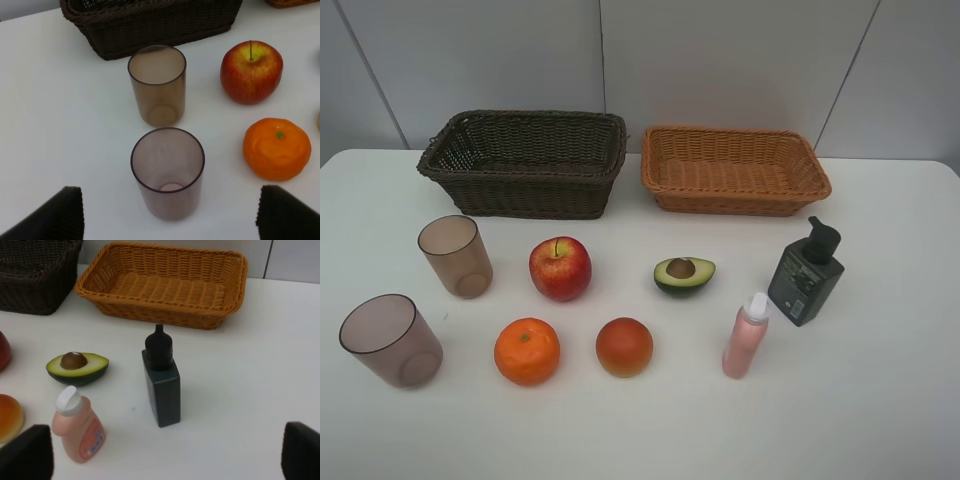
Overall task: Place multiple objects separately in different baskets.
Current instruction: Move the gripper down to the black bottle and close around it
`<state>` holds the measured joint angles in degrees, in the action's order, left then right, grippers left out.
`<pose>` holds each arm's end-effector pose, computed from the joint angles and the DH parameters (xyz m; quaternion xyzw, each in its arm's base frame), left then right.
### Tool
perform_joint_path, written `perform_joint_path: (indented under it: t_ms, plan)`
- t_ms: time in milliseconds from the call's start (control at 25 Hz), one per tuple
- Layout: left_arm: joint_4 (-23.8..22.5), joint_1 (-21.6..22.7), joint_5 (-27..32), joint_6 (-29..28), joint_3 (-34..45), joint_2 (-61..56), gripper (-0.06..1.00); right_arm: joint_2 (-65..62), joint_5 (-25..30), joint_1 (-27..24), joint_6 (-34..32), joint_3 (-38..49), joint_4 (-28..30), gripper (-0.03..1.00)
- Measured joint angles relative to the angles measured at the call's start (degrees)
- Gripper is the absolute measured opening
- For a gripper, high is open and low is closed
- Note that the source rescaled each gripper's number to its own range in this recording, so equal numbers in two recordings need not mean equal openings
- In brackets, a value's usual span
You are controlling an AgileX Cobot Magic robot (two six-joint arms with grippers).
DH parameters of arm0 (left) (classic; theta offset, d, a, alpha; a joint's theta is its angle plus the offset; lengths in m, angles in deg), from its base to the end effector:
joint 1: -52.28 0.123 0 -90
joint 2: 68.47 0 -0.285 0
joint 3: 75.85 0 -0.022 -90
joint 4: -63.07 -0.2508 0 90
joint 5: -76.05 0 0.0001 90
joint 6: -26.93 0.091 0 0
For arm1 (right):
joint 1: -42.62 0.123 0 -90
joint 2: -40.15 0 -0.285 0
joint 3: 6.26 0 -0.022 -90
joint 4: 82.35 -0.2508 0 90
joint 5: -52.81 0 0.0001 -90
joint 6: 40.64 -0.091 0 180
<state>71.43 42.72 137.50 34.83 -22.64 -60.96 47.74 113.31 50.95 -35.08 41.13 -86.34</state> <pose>0.0000 -0.0118 0.2543 0.1330 0.8628 -0.0799 0.4811 -0.0085 0.0043 0.2835 -0.1039 0.8387 0.0477 0.5324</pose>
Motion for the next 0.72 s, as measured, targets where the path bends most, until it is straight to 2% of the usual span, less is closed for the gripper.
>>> perform_joint_path:
  t_ms: [720]
  plan:
    - [0.0, 0.0, 0.0, 0.0, 0.0, 0.0, 0.94, 0.0, 0.0, 0.0, 0.0, 0.0, 0.0, 0.94]
